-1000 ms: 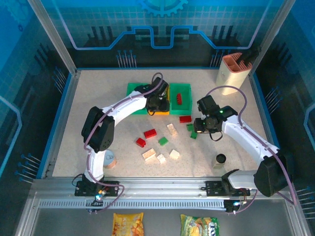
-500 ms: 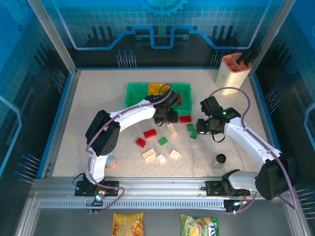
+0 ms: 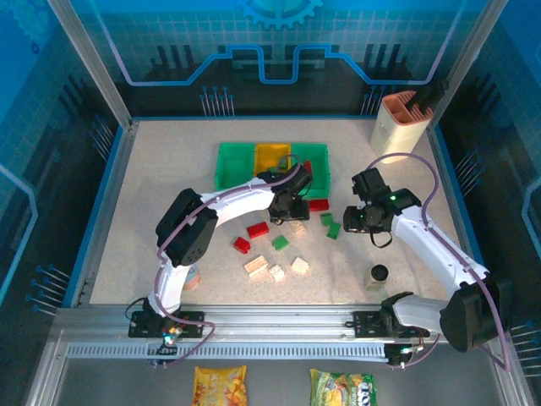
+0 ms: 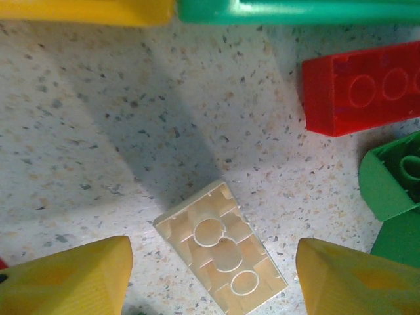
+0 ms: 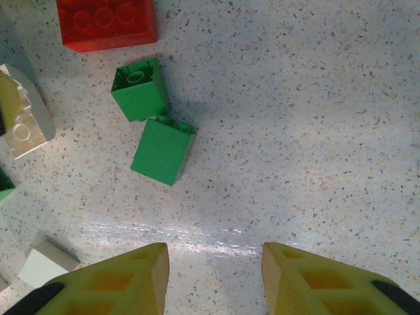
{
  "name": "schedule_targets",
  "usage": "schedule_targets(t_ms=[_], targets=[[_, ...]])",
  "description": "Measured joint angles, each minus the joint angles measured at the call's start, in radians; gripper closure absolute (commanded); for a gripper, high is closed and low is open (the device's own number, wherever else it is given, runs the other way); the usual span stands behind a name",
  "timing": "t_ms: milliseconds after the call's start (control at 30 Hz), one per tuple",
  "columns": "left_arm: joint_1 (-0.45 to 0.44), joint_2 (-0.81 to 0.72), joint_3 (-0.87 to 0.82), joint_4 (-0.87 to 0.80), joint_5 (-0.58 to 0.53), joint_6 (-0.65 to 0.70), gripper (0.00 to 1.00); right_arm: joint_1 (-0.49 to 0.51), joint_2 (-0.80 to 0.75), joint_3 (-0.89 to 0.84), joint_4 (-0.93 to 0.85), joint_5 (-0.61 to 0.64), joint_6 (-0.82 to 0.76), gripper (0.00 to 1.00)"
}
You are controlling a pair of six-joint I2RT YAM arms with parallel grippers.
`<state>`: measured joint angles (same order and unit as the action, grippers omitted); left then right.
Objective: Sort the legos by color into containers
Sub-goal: Pick up the lego from the center of the table.
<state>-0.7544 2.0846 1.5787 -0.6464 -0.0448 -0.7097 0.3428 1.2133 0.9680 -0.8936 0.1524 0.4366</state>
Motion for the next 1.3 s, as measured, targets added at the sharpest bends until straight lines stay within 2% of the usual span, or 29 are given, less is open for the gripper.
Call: schedule_targets(t_ms=[667, 1300], targets=[[-0.022, 0.131, 0.144, -0.040, 0.016, 0.037, 0.38, -0.024, -0.021, 0.000, -0.015, -0.003, -0.011, 0.57], [-0.052, 0.181, 0.220, -0.154, -0.023, 0.134, 0.56, -0.030, -0.024, -0.004, -0.023, -0.003, -0.012, 0.57]])
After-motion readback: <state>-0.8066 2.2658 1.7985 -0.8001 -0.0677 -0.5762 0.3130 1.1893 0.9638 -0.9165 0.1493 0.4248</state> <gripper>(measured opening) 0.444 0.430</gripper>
